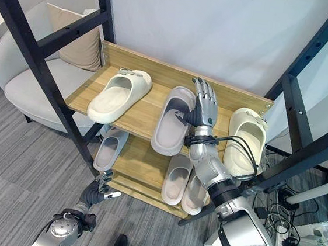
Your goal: Arrange the slippers neatly on the shoe rack.
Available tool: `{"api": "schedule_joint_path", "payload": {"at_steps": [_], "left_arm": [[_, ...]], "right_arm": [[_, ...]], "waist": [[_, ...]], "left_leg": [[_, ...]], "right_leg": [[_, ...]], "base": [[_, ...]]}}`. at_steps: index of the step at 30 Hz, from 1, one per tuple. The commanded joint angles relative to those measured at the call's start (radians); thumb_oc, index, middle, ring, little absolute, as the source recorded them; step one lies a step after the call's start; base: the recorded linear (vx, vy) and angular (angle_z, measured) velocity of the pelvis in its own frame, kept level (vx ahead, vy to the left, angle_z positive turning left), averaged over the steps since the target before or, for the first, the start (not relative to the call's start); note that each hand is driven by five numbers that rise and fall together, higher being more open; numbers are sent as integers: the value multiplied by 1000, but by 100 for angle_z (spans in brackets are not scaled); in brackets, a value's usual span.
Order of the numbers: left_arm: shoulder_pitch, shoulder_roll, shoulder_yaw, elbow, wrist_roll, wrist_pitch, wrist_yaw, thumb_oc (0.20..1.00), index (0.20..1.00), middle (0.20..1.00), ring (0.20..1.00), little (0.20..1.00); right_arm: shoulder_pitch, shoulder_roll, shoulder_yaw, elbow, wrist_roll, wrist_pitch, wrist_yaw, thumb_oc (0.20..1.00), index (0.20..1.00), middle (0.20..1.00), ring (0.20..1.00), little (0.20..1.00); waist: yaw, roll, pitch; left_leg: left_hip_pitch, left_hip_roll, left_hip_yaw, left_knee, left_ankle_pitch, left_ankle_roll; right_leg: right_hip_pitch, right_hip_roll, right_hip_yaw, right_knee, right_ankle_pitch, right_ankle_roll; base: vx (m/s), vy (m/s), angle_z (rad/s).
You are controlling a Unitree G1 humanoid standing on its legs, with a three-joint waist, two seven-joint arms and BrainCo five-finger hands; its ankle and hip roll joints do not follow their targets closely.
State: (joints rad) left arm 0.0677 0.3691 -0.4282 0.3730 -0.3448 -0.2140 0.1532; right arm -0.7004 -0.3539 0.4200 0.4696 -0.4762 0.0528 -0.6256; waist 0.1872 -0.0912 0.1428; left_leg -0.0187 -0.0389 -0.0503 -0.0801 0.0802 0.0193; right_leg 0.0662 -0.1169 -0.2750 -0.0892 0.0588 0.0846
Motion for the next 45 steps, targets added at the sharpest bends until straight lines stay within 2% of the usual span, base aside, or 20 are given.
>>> {"api": "schedule_joint_path", "payload": {"at_steps": [1,2,5,9,12,13,17,18,21,23,24,27,28,31,36,37,40,41,43,45], "left_arm": [[-63,3,-26,-16,-24,-65,-5,1000,1000,1000,1000,1000],[-60,3,-26,-17,-29,-63,-4,1000,1000,1000,1000,1000],[-57,4,-25,-18,-33,-63,-4,1000,1000,1000,1000,1000],[-44,10,-15,-9,-56,-50,3,1000,1000,1000,1000,1000],[-28,7,17,-8,-52,-32,25,1000,1000,1000,1000,1000],[-12,-2,63,-14,-27,-21,40,1000,1000,1000,1000,1000],[10,-10,91,-32,1,-14,43,1000,1000,1000,1000,1000],[19,-14,102,-39,10,-8,42,1000,1000,1000,1000,1000],[30,-17,106,-49,6,3,39,1000,1000,1000,1000,1000],[35,-20,107,-54,-4,16,38,1000,1000,1000,1000,1000],[40,-24,108,-49,-12,31,28,1000,1000,1000,1000,1000],[43,-25,109,-45,-20,34,18,1000,1000,1000,1000,1000],[42,-26,105,-41,-24,28,3,1000,1000,1000,1000,1000],[36,-25,105,-43,-30,13,-16,1000,1000,1000,1000,1000],[17,-29,130,-9,-35,-24,-30,1000,1000,1000,1000,1000],[-11,-43,140,44,-36,-45,-5,1000,1000,1000,1000,1000],[-93,-73,113,92,-37,-56,64,1000,1000,1000,1000,1000],[-95,-74,113,93,-37,-57,64,1000,1000,1000,1000,1000],[-156,-90,77,99,-47,-67,102,1000,1000,1000,1000,1000],[-193,-89,59,98,-57,-70,118,1000,1000,1000,1000,1000]], "right_arm": [[-124,-50,0,58,59,-19,3,250,250,250,250,250],[-122,-41,5,72,97,-30,19,200,200,200,200,200],[-121,-37,8,89,126,-36,34,200,200,200,200,200],[-136,-28,27,126,298,-67,95,200,200,200,200,200],[-47,-9,-28,-90,349,-95,64,200,200,200,200,200],[104,-19,-141,-373,292,-129,31,200,200,200,200,200],[211,-17,-232,-570,312,-181,20,200,200,200,200,200],[253,15,-244,-669,427,-256,54,200,200,200,200,200],[287,48,-223,-723,578,-309,112,200,200,200,200,200],[314,101,-160,-773,835,-372,221,200,200,200,200,200],[336,136,-79,-815,1070,-392,347,200,200,200,200,200],[345,163,9,-841,1258,-388,457,200,200,200,200,200],[350,181,124,-851,1401,-350,569,200,200,200,200,200],[336,188,246,-828,1522,-287,678,200,200,200,200,200],[356,133,327,-716,1415,-231,747,200,200,200,200,200],[363,65,283,-596,974,-241,658,200,200,200,200,200],[341,75,261,-510,709,-239,550,200,200,200,200,200],[339,76,261,-509,708,-239,549,200,200,200,200,200],[256,98,244,-370,391,-218,395,200,200,200,200,200],[204,108,230,-338,311,-204,343,200,200,200,200,200]], "waist": [[44,15,0],[43,16,-2],[41,16,-3],[31,15,-5],[10,24,-7],[-18,39,-10],[-43,47,-15],[-58,52,-15],[-68,52,-17],[-75,52,-14],[-81,52,-15],[-81,51,-17],[-74,50,-15],[-62,47,-16],[-47,47,-2],[-49,54,20],[-56,56,57],[-55,56,58],[-37,59,123],[-31,64,153]], "left_leg": [[85,-26,-34,-7,-207,44],[86,-26,-33,-7,-209,43],[88,-27,-34,-7,-209,43],[93,-25,-30,-7,-209,39],[99,-21,-19,-7,-210,38],[100,-20,-14,-7,-207,39],[107,-16,-7,-7,-210,36],[109,-13,0,-7,-208,34],[110,-12,4,-7,-207,32],[112,-8,10,-7,-204,30],[109,-6,12,-7,-201,26],[109,-3,14,-7,-198,23],[110,-2,9,-7,-195,18],[105,-1,-4,-7,-189,11],[92,-2,-27,-7,-176,2],[84,0,-49,-7,-172,3],[68,5,-57,-7,-162,9],[68,5,-57,-7,-162,9],[-43,-7,-73,101,-171,10],[-107,-14,-81,162,-178,10]], "right_leg": [[96,6,7,6,-137,34],[99,6,5,3,-137,33],[101,6,5,2,-138,33],[105,7,5,2,-142,30],[102,11,18,2,-143,26],[98,13,30,2,-145,23],[101,15,36,4,-153,20],[102,15,42,2,-154,19],[103,16,42,2,-156,15],[105,17,43,5,-159,13],[106,17,40,3,-160,9],[108,17,34,5,-162,7],[111,17,27,10,-166,3],[112,17,9,14,-166,0],[102,13,-25,39,-177,-3],[82,7,-44,89,-197,-4],[38,2,-42,146,-218,-6],[36,1,-41,150,-220,-6],[-58,-25,-56,251,-245,-16],[-108,-39,-67,303,-254,-21]], "base": [[0,0,0],[0,0,0],[0,0,0],[-28,-15,3],[-50,-34,-3],[-33,-38,-8],[-40,-48,-3],[-75,-63,-4],[-48,-41,-5],[-72,-52,-17],[-80,-61,-12],[-43,-36,-2],[-47,-40,10],[-31,-33,16],[-22,-27,23],[1,-15,19],[-40,-14,18],[-135,-25,10],[-258,-24,-1],[-211,-3,5]]}}
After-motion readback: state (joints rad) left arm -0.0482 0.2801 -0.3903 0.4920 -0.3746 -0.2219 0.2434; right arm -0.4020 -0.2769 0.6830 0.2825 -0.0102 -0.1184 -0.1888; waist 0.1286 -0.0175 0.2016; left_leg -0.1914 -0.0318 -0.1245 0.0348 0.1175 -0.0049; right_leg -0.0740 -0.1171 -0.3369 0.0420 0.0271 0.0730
